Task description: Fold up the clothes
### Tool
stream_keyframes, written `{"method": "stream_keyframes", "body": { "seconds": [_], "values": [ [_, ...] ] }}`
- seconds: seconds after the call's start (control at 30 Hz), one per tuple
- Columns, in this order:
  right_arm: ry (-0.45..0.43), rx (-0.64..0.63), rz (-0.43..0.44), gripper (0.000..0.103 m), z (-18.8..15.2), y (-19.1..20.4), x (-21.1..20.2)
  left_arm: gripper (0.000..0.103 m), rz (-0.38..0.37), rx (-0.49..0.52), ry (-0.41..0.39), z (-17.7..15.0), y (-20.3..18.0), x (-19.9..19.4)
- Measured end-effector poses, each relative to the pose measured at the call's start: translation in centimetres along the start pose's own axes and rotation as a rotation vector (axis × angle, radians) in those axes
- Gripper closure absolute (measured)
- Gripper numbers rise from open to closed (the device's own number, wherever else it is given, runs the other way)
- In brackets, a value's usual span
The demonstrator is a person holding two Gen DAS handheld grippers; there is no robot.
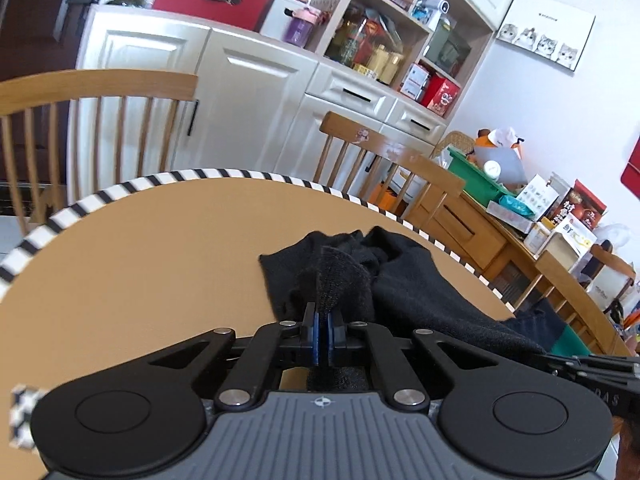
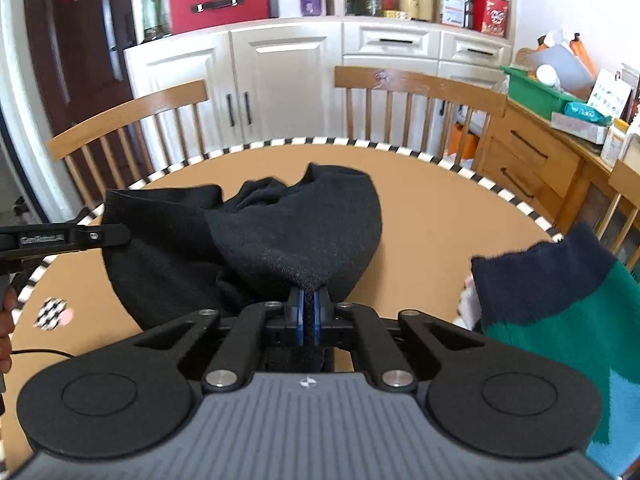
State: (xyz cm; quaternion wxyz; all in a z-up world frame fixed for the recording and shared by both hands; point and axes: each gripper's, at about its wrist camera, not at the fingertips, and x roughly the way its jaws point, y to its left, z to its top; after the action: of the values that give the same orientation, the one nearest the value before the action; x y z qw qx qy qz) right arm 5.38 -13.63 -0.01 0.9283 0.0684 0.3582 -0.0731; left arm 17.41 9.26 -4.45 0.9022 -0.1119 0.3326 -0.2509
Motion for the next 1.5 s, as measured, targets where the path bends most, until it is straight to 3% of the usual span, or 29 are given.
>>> {"method": "stream_keyframes", "body": {
  "seconds": [0.13, 0.4, 0.53, 0.6, 0.67, 0.7, 0.77, 0.87, 0.93, 1.03, 1.13, 1.17, 1.2, 1.27, 1.4, 1.5],
  "values": [
    [0.065, -0.001, 0.023, 0.098, -2.2, -0.7, -2.4, 0.099, 0.071, -0.049, 0.025, -2.4, 0.7, -5.2],
    [0.326, 0.093, 0.032, 0.098, -10.0, -3.1, -3.7, 0.099, 0.247, -0.208, 0.175, -9.6, 2.5, -12.2],
    [0.395, 0.114, 0.025, 0.095, -12.4, -3.7, -3.9, 0.098, 0.292, -0.140, 0.221, -11.9, 1.6, -13.2],
    [0.391, 0.090, 0.024, 0.090, -12.2, -3.8, -4.4, 0.098, 0.282, -0.121, 0.225, -12.0, 1.1, -13.8],
    [0.348, 0.037, 0.011, 0.066, -11.6, -3.7, -5.4, 0.097, 0.291, -0.084, 0.219, -11.7, 0.6, -14.4],
    [0.311, -0.002, 0.003, 0.061, -11.1, -3.6, -6.1, 0.095, 0.302, -0.062, 0.216, -11.6, 0.2, -14.8],
    [0.243, -0.079, 0.003, 0.061, -10.2, -3.2, -7.1, 0.093, 0.316, -0.037, 0.199, -10.9, -0.3, -15.6],
    [0.169, -0.170, 0.058, 0.055, -9.0, -1.9, -7.0, 0.073, 0.324, -0.011, 0.155, -10.0, -0.9, -16.0],
    [0.168, -0.244, 0.108, 0.054, -8.9, -0.3, -5.5, 0.046, 0.298, 0.023, 0.147, -9.5, -1.3, -14.9],
    [0.179, -0.372, 0.177, 0.056, -9.3, 2.5, -2.7, 0.044, 0.272, 0.130, 0.235, -10.3, -2.1, -11.1],
    [0.188, -0.488, 0.160, 0.069, -10.0, 5.0, -0.2, 0.050, 0.290, 0.229, 0.320, -11.5, -2.6, -7.8],
    [0.195, -0.504, 0.151, 0.090, -10.1, 5.4, 0.4, 0.054, 0.287, 0.229, 0.327, -11.8, -2.5, -7.4],
    [0.202, -0.483, 0.144, 0.098, -9.9, 5.2, 0.7, 0.073, 0.280, 0.220, 0.331, -12.0, -2.4, -7.1],
    [0.212, -0.408, 0.136, 0.099, -9.1, 4.4, 0.9, 0.097, 0.284, 0.206, 0.320, -12.0, -2.2, -7.2],
    [0.174, -0.280, 0.029, 0.099, -7.9, 0.9, -0.6, 0.099, 0.332, 0.160, 0.272, -11.8, -0.9, -9.0],
    [0.199, -0.187, -0.078, 0.100, -8.2, -3.0, -2.1, 0.099, 0.383, 0.127, 0.263, -11.9, 0.5, -10.4]
  ]
}}
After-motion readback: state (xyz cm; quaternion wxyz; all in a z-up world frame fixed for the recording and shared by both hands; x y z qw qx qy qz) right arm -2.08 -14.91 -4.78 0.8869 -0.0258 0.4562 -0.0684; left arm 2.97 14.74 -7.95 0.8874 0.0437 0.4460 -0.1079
